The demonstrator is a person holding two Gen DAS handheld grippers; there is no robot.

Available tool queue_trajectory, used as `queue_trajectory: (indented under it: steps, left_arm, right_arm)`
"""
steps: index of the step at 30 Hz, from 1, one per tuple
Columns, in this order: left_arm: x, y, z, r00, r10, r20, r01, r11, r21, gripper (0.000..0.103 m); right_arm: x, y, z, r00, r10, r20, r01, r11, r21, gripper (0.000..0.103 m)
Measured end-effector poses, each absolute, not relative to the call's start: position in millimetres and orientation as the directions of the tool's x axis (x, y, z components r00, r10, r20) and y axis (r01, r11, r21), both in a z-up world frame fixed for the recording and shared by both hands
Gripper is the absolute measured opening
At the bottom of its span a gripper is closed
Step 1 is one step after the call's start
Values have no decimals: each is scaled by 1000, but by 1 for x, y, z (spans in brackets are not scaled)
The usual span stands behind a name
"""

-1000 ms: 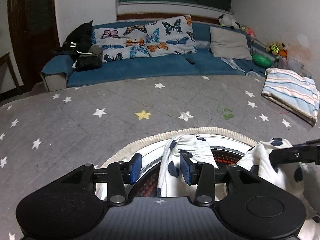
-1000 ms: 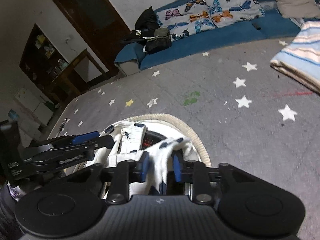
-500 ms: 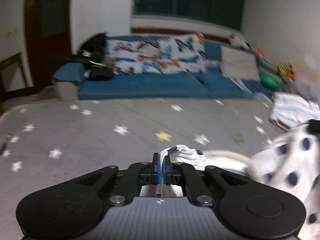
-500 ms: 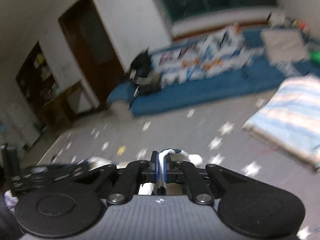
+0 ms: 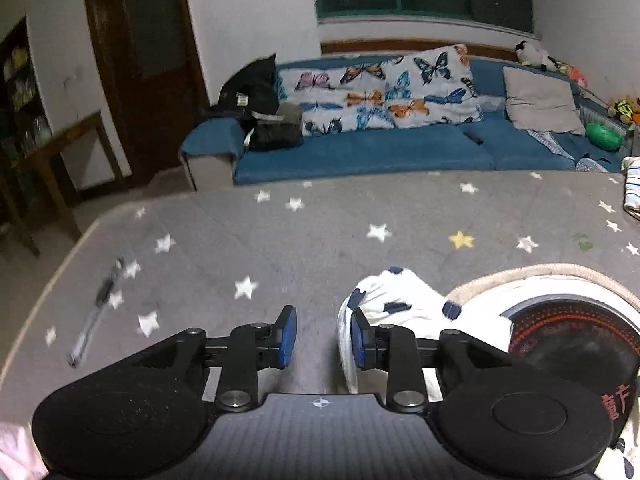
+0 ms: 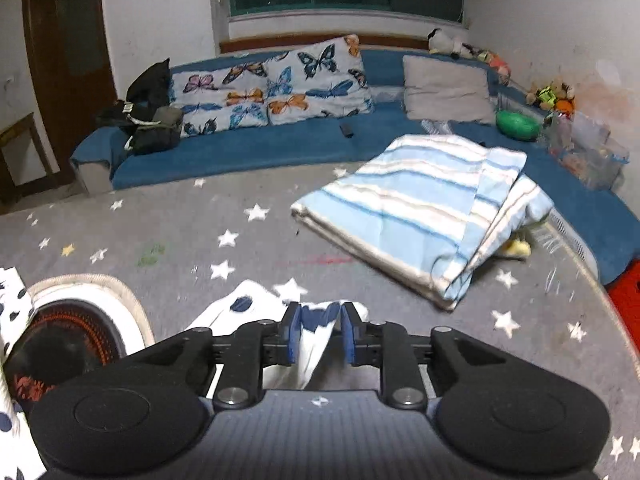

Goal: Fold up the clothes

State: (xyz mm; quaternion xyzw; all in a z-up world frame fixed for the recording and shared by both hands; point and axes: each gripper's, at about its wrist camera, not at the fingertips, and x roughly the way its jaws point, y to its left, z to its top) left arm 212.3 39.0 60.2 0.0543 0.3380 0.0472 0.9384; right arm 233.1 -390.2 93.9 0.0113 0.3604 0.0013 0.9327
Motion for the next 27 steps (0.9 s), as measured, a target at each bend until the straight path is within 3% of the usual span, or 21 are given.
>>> queue_trajectory:
  steps: [3, 7, 9, 13, 20, 27]
  left_arm:
    - [211, 33, 68, 788, 110, -606, -32, 990, 138, 31]
    - [215, 31, 71, 789, 119, -603, -41, 989, 142, 33]
    - [217, 31, 71, 786, 122, -606, -53, 990, 130, 33]
    - [217, 33, 71, 778, 129, -615, -56, 989, 137, 48]
    - [212, 35, 63, 735, 161, -659, -9, 974, 228, 49]
    - [201, 51, 80, 777, 62, -626, -14, 997, 82, 47]
  right_arm:
    - [233, -381, 104, 778, -73, -624, 30, 996, -79, 37]
    - [230, -377, 112, 810, -75, -581, 12, 994, -112, 38]
    - [234, -374, 111, 801, -23, -599, -33, 996, -83, 38]
    - [246, -367, 99, 749, 71, -659, -117, 993, -26, 38]
    - [258, -356, 62, 633, 164, -757, -185, 981, 58, 37]
    - [263, -368, 59, 617, 194, -763, -156, 980, 122, 37]
